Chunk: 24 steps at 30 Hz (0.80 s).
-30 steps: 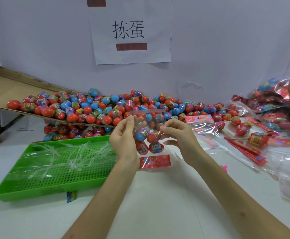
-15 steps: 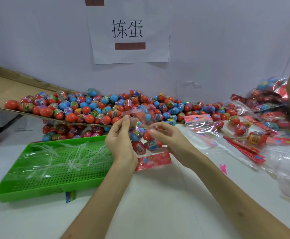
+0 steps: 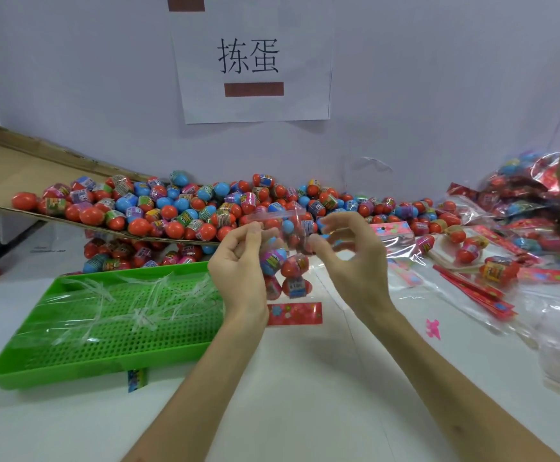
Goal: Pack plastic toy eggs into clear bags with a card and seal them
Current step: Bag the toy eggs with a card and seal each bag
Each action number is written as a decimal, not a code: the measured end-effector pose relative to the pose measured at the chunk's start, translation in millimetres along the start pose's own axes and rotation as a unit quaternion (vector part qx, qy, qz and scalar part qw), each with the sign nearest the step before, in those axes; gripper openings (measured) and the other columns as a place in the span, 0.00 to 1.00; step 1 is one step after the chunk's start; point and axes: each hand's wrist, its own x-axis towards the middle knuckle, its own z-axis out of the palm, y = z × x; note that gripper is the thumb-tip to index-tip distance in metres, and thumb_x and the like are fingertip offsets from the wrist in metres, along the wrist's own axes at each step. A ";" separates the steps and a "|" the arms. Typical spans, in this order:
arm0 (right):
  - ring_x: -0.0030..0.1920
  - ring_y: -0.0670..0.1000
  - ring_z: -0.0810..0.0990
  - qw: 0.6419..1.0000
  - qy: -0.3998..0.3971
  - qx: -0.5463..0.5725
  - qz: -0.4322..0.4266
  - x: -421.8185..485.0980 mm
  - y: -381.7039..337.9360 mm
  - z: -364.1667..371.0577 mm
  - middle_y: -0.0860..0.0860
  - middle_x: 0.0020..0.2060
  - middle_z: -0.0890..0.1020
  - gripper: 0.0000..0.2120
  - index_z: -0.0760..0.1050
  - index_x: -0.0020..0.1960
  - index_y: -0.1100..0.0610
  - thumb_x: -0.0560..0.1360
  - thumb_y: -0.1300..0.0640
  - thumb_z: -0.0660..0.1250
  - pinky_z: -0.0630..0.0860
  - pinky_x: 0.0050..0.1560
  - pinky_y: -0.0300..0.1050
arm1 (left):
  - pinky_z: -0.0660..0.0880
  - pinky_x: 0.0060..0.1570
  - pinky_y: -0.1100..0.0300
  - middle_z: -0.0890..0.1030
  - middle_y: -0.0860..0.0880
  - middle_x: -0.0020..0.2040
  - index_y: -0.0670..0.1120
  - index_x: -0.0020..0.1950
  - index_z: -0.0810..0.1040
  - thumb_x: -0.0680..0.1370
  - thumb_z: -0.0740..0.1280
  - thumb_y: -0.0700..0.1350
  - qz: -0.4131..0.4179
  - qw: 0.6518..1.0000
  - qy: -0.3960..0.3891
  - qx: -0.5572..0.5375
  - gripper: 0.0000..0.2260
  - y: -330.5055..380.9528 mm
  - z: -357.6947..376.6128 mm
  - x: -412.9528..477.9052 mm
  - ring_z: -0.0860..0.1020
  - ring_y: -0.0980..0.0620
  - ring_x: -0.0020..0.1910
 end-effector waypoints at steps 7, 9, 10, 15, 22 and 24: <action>0.46 0.41 0.79 0.976 0.028 -0.050 -0.212 -9.2 -17.7 3.6 0.51 0.46 0.84 0.05 0.84 0.51 0.62 0.76 0.64 0.74 0.77 0.48 0.29 | 0.77 0.30 0.54 0.85 0.50 0.37 0.50 0.49 0.85 0.82 0.69 0.44 0.130 0.981 -0.115 0.089 0.05 -1.6 5.4 -25.6 0.80 0.52 0.30; 0.47 0.41 0.79 0.976 0.033 -0.052 -0.207 -8.9 -18.5 2.0 0.53 0.46 0.84 0.05 0.84 0.51 0.62 0.76 0.63 0.74 0.77 0.49 0.29 | 0.75 0.30 0.58 0.85 0.51 0.37 0.49 0.52 0.85 0.82 0.69 0.44 0.146 0.974 -0.140 0.102 0.05 -3.3 5.8 -29.2 0.80 0.54 0.29; 0.47 0.41 0.79 0.977 0.035 -0.050 -0.204 -7.7 -18.4 0.1 0.53 0.46 0.84 0.05 0.84 0.51 0.62 0.76 0.62 0.73 0.77 0.49 0.29 | 0.77 0.31 0.58 0.85 0.51 0.38 0.49 0.52 0.84 0.82 0.69 0.43 0.161 0.970 -0.146 0.109 0.05 -3.7 5.8 -30.1 0.81 0.55 0.31; 0.47 0.44 0.81 0.982 0.033 -0.037 -0.184 -6.1 -20.1 -2.5 0.54 0.46 0.85 0.08 0.85 0.52 0.62 0.77 0.59 0.72 0.79 0.49 0.31 | 0.82 0.41 0.52 0.86 0.55 0.43 0.47 0.55 0.84 0.82 0.69 0.39 0.225 0.950 -0.153 0.155 0.06 -7.7 4.8 -28.2 0.85 0.52 0.40; 0.44 0.48 0.82 0.986 -0.014 -0.032 -0.162 -3.5 -20.0 -5.4 0.54 0.46 0.83 0.08 0.85 0.53 0.62 0.74 0.64 0.75 0.81 0.46 0.36 | 0.74 0.38 0.70 0.83 0.59 0.41 0.50 0.56 0.82 0.83 0.66 0.39 0.279 0.924 -0.164 0.201 0.08 -6.3 2.5 -27.5 0.81 0.61 0.37; 0.44 0.47 0.82 0.987 -0.015 -0.029 -0.158 -3.5 -21.2 -6.1 0.52 0.45 0.83 0.07 0.85 0.52 0.62 0.74 0.65 0.76 0.81 0.46 0.36 | 0.76 0.36 0.66 0.83 0.57 0.41 0.52 0.56 0.81 0.84 0.66 0.39 0.299 0.913 -0.169 0.219 0.08 -6.7 1.2 -26.4 0.81 0.59 0.37</action>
